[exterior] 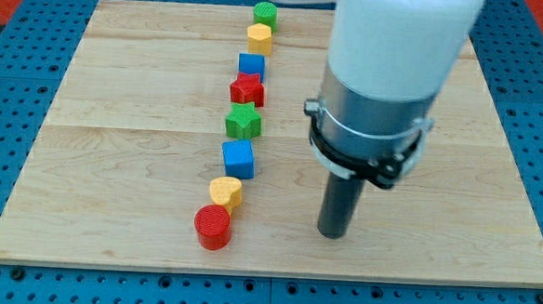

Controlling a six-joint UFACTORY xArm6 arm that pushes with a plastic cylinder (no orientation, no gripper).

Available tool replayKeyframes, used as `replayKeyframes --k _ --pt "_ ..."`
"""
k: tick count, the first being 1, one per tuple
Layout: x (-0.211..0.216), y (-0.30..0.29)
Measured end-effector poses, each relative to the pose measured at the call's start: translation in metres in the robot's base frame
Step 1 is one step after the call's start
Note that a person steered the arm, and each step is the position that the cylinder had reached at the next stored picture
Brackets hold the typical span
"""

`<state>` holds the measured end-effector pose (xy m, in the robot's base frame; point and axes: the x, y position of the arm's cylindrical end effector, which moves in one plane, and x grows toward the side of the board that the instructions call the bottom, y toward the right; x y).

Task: Point your arm towards left of red circle

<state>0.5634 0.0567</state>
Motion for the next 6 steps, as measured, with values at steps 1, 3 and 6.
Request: replayKeyframes --k 1,3,6 --pt "0.0 -0.029" --pt "0.014 -0.002" --pt "0.055 -0.069"
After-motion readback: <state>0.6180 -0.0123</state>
